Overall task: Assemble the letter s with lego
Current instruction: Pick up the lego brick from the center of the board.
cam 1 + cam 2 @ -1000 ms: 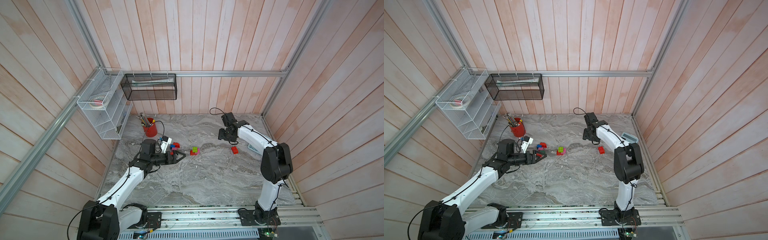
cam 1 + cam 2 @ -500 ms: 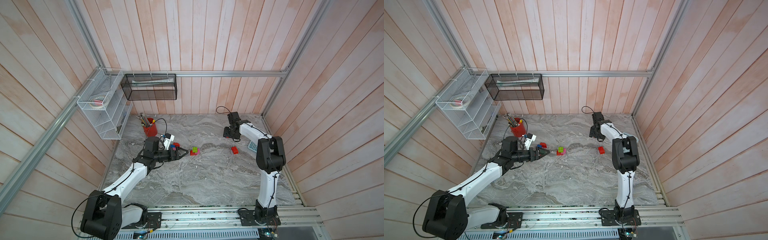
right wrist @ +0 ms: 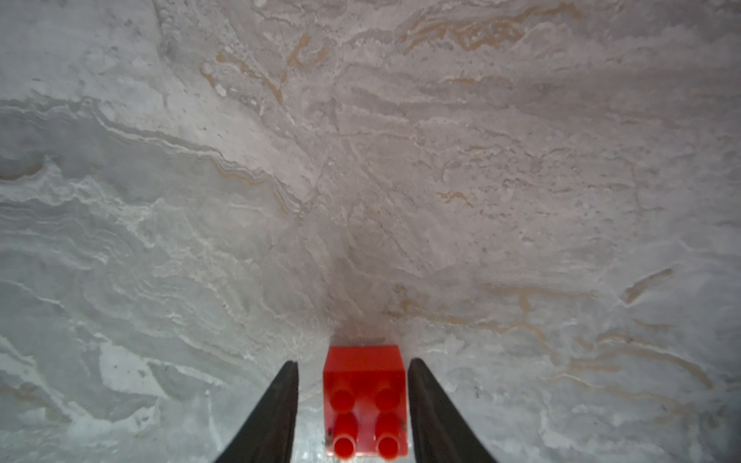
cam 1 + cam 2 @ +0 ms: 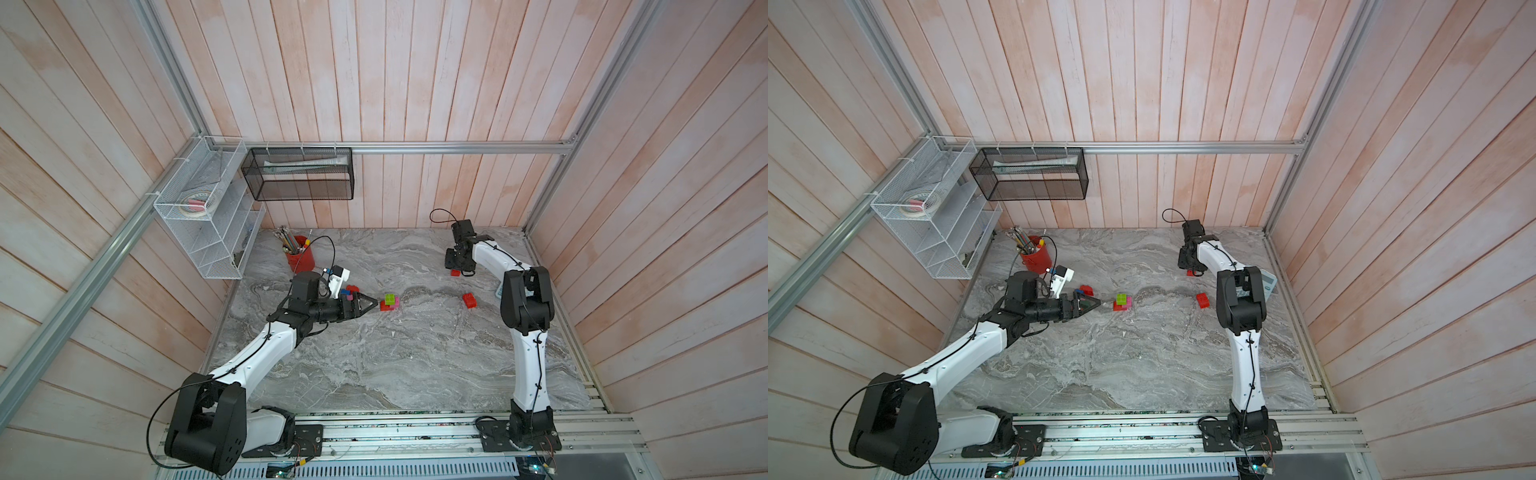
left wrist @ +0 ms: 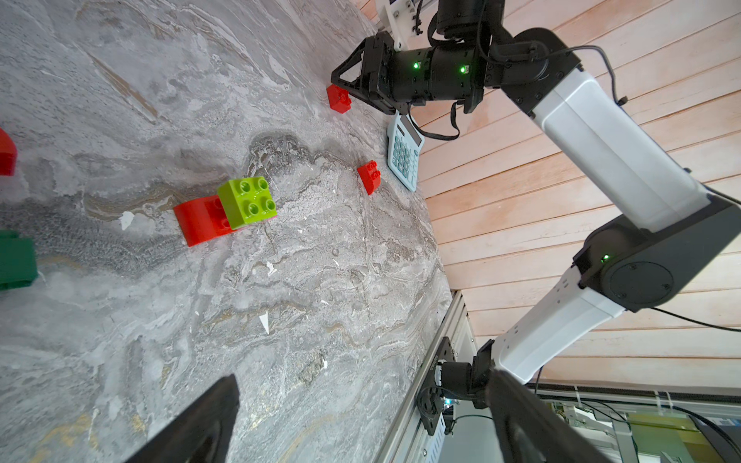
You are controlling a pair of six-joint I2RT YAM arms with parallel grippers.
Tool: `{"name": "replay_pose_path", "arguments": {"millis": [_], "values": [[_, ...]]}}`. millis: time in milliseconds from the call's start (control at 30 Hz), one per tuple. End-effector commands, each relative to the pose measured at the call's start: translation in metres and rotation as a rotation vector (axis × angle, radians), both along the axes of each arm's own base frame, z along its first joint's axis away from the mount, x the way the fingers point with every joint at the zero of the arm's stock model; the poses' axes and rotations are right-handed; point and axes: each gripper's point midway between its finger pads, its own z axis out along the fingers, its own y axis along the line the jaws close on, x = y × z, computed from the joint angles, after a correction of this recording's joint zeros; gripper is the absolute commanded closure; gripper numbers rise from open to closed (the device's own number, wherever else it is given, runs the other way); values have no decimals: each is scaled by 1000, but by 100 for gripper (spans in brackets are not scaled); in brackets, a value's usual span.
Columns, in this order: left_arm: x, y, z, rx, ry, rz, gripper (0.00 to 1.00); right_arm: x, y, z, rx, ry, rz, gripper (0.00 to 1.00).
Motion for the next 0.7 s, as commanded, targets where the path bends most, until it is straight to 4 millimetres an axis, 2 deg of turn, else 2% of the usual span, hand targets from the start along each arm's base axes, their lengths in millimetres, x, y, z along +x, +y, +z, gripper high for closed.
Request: {"name": "replay_pose_path", "arguments": {"millis": [0,133,267,467,667], "values": [[8,-3,8,4,-39,-4,0,-3,-7,-9,-27,41,-8,54],[9,-3,6,12,-38,-7,0,-5,-8,-15,-28,56,-15,57],[10,-3,6,19,-38,-13,0,-6,-7,-17,-23,62,-17,64],[11,-3,4,24,-36,-16,0,-11,-11,-22,-35,81,-29,64],[10,-3,3,30,-34,-23,0,-14,-11,-21,-33,89,-32,69]]}}
